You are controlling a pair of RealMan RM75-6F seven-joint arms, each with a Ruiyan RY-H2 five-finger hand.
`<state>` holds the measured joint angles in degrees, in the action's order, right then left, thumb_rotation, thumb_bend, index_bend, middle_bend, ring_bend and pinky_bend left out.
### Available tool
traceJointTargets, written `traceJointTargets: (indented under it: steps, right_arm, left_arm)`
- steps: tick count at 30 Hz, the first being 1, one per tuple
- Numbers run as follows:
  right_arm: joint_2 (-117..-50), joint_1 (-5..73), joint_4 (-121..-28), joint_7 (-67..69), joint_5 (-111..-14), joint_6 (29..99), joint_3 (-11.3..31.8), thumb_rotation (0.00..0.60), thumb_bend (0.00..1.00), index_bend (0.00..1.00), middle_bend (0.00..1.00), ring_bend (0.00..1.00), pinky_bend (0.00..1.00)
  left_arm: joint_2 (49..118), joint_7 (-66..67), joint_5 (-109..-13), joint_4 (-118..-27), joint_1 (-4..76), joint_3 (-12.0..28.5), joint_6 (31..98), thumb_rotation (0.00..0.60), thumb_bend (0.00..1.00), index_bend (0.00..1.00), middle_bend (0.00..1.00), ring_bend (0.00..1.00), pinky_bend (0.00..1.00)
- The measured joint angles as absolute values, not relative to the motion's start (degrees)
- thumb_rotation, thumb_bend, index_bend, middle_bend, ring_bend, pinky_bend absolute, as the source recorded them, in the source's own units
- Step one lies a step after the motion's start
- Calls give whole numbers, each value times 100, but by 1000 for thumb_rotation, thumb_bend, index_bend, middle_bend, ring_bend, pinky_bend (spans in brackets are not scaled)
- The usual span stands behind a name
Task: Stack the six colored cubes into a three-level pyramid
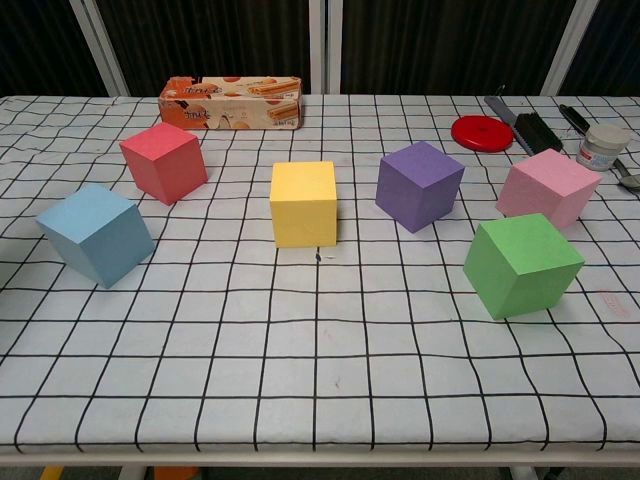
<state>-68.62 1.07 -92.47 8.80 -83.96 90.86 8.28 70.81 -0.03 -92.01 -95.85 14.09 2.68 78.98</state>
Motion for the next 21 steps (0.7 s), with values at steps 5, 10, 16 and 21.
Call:
traceJointTargets:
  steps: [5, 10, 16, 21]
  right_arm:
    - [-6785, 115, -9336, 850, -8383, 9131, 886, 600, 33, 0, 0, 0, 0]
    - [-6706, 169, -9372, 766, -8396, 9119, 944, 600, 34, 0, 0, 0, 0]
    - [-6582, 336, -9501, 758, -8367, 8956, 1054, 600, 35, 0, 0, 0, 0]
    - [-6442, 516, -9639, 554, -8430, 8790, 1107, 600, 35, 0, 0, 0, 0]
  left_arm:
    - [7200, 118, -9147, -9821, 1777, 444, 7508, 600, 0, 128, 106, 13, 169]
    - [7611, 288, -8943, -9892, 2040, 622, 7265, 600, 0, 128, 127, 30, 169]
    - [8294, 667, -8480, -9737, 2433, 829, 6845, 600, 0, 128, 130, 30, 169]
    - [8514, 896, -8098, -9625, 2640, 950, 6603, 600, 0, 128, 141, 30, 169]
